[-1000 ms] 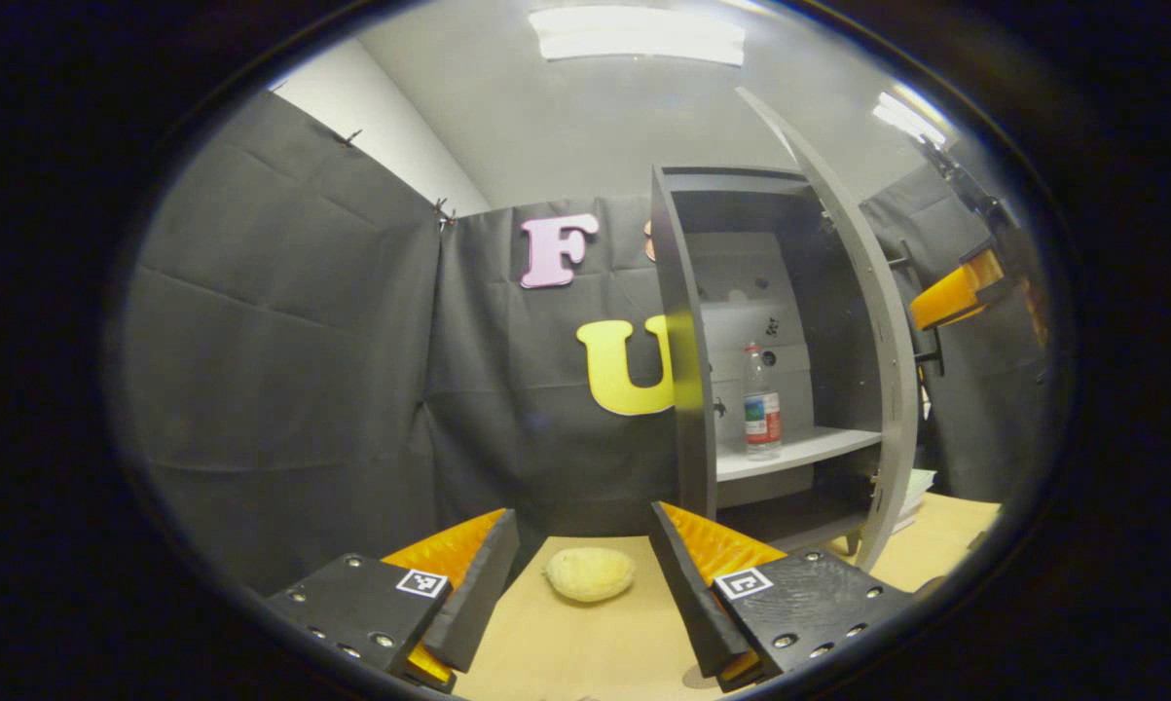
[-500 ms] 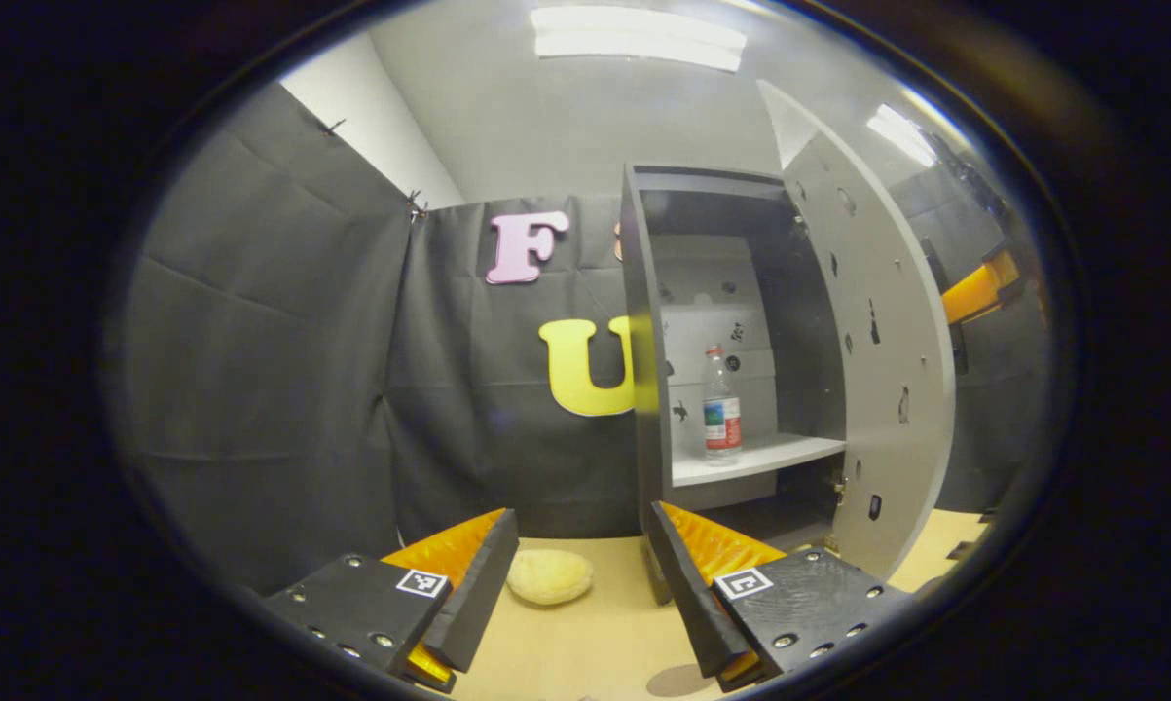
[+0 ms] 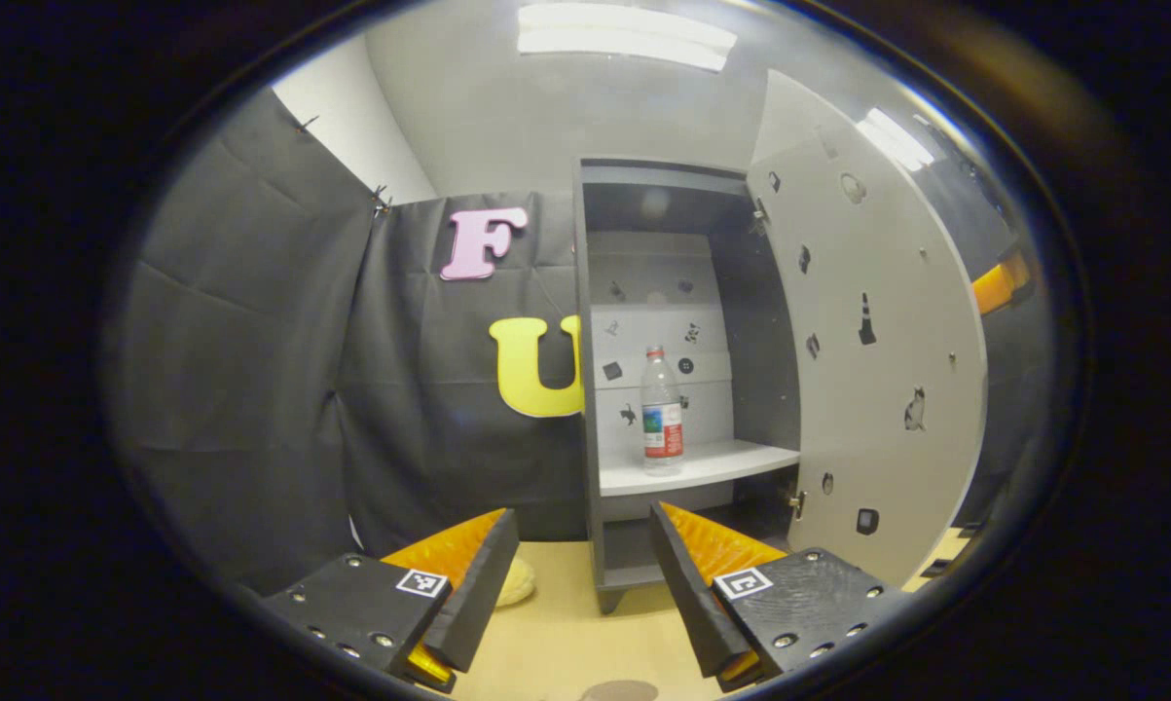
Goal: Open the cabinet door with the right hand, grasp the bottle in the cabinet with the left hand and place it on the coaster, then close the cabinet door with the right hand.
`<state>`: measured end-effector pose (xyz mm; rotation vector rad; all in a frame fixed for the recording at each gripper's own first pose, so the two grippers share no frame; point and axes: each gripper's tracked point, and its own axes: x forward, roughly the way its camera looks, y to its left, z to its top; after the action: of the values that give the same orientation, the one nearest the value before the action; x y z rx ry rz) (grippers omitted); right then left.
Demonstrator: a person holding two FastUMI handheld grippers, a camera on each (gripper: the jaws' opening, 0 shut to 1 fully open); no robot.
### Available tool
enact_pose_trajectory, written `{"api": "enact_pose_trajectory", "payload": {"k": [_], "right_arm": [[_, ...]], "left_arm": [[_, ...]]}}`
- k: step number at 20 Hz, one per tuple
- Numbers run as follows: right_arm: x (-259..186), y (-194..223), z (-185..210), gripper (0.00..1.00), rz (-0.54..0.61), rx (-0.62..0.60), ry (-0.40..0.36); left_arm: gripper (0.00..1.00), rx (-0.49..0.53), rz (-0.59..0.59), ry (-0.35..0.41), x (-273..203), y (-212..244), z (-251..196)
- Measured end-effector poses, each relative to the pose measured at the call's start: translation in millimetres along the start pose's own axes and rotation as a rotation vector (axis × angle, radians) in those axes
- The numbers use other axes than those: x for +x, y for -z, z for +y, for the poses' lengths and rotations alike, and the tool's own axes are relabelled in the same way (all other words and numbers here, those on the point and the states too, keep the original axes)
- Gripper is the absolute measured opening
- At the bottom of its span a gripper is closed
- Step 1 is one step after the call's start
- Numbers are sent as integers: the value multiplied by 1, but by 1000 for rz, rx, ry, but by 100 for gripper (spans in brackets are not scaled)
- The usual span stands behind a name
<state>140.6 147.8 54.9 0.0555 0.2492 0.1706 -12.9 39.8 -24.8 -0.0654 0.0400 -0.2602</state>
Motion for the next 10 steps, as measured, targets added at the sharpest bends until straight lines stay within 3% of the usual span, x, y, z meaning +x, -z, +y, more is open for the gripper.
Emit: {"api": "enact_pose_trajectory", "payload": {"k": [5, 10], "right_arm": [[-2, -2, -29, 13, -14, 12, -19], [1, -4, -65, 13, -34, 22, 14]], "left_arm": [[84, 23, -17, 24, 14, -13, -36], [81, 33, -24, 36, 28, -20, -62]]}}
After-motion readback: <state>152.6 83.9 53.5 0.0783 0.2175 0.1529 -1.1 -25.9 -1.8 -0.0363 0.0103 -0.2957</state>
